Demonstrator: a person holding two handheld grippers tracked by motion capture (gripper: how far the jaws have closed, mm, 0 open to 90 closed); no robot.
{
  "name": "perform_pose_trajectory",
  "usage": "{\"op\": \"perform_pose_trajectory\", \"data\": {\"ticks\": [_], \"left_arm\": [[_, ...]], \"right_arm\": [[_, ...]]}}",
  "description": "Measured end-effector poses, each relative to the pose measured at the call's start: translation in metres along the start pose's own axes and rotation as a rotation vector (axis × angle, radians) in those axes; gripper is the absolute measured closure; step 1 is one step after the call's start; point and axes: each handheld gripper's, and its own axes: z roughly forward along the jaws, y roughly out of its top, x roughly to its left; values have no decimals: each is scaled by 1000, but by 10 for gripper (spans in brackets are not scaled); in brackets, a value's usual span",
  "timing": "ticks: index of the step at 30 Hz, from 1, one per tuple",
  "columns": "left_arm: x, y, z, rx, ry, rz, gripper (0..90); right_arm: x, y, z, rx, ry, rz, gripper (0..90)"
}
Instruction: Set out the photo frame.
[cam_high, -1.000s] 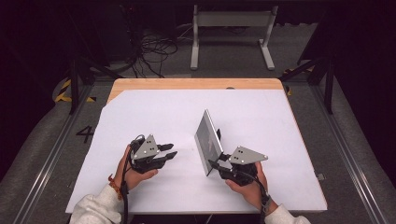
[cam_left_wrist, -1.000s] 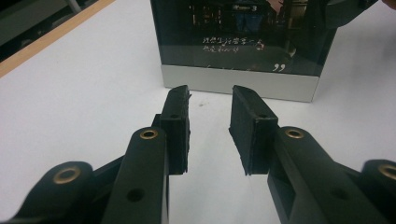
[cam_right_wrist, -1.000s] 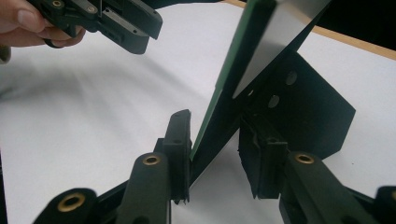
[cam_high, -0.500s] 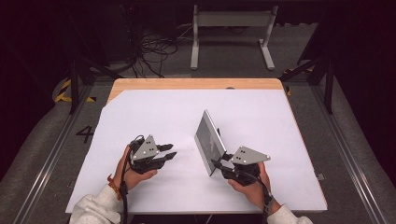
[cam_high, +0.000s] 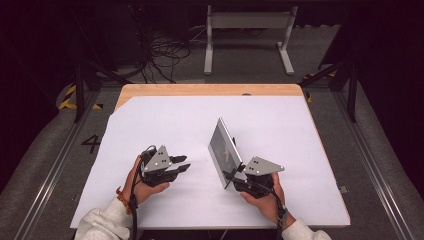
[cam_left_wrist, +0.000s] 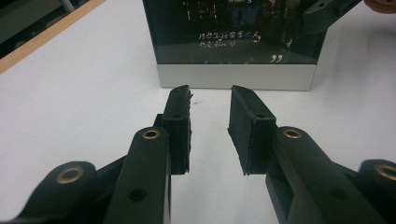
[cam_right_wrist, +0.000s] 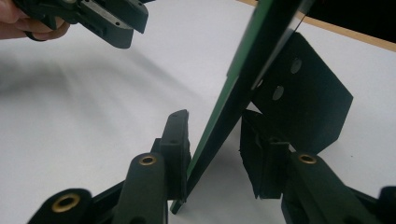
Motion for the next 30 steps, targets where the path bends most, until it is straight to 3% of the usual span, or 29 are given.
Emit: {"op": "perform_pose_trajectory", "data": {"ticks": [9, 12, 20, 23, 30], "left_arm": [[0, 1, 5, 7, -7, -2, 649], [1, 3, 9, 11, -4, -7, 624], [3, 7, 21, 21, -10, -12, 578], [2, 8, 24, 25, -15, -12, 552], [2, 7, 27, 41, -28, -11, 513]], "right_arm": [[-10, -2, -5, 11, 48, 2, 670], [-12, -3, -7, 13, 47, -17, 678], [-13, -4, -10, 14, 41, -13, 683], [-10, -4, -8, 16, 24, -10, 614], [-10, -8, 0, 30, 34, 1, 677]]}}
